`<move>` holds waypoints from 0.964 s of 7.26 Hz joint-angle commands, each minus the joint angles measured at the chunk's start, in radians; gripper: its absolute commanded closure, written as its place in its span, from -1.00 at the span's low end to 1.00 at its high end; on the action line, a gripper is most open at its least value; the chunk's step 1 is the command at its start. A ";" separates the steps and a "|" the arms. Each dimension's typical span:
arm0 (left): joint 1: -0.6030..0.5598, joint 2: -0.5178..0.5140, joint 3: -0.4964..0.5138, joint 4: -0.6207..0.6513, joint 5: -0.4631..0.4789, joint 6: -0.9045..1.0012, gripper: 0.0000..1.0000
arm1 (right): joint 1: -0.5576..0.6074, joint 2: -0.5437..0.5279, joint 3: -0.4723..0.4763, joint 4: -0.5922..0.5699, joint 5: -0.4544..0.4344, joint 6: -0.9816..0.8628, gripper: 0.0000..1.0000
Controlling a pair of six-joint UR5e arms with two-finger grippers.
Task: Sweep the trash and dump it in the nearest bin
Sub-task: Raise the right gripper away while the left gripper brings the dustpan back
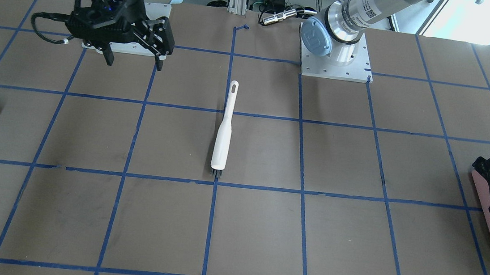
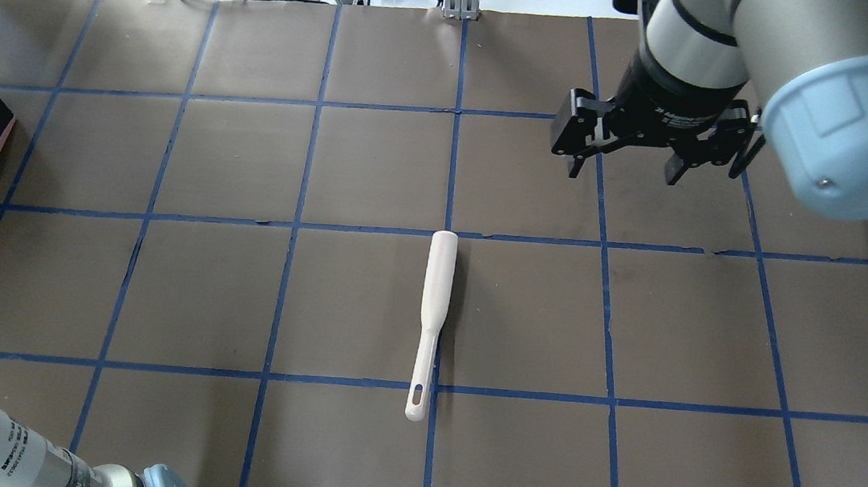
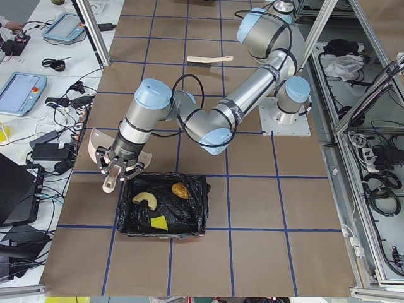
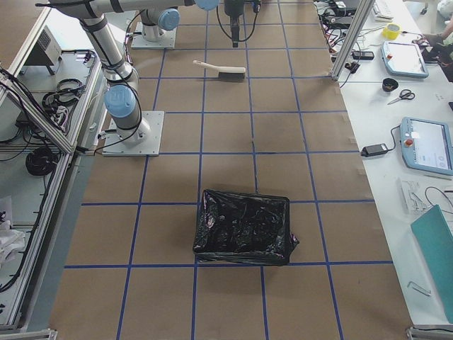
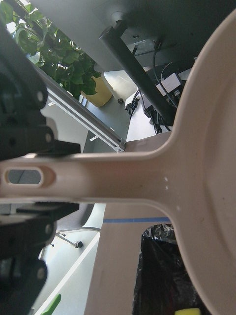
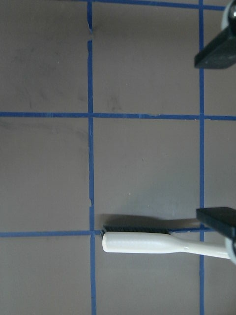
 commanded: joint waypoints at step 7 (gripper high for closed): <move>-0.324 0.094 -0.214 -0.164 -0.011 -0.912 1.00 | -0.090 -0.039 0.004 0.016 0.007 -0.087 -1.00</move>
